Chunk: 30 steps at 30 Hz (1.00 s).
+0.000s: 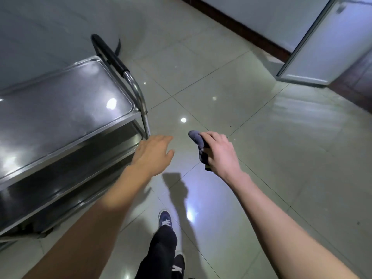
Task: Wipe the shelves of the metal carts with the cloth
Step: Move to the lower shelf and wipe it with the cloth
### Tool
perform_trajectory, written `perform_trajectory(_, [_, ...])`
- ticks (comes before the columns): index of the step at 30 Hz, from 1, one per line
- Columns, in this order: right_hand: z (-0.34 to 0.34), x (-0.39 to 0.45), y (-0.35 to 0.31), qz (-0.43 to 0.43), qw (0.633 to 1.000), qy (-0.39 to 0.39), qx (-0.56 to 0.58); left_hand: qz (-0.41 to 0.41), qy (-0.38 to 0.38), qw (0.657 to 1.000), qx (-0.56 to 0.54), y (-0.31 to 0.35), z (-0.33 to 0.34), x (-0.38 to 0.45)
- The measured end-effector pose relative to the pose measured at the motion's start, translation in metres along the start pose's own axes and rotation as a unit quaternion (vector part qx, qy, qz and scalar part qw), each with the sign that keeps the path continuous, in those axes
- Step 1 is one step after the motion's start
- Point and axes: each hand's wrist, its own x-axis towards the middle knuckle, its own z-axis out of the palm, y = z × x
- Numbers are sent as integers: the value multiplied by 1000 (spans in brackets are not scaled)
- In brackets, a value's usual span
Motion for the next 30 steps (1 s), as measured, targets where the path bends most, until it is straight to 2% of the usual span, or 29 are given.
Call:
perform_trajectory(6, [-21, 61, 12, -24, 1000, 1, -20, -3, 26, 1000, -12, 0, -22, 56])
perform_trajectory(12, [-45, 154, 12, -41, 999, -13, 25, -7, 45, 997, -62, -14, -52, 134])
perform_trajectory(21, [-61, 282, 17, -72, 997, -2, 31, -21, 88, 996, -20, -36, -97, 243])
perform_trajectory(26, [-59, 365, 45, -89, 996, -5, 6, -48, 75, 996, -27, -41, -111, 322])
perform_trajectory(30, [-59, 450, 77, -104, 994, -8, 30, -79, 79, 993, -22, -46, -123, 397])
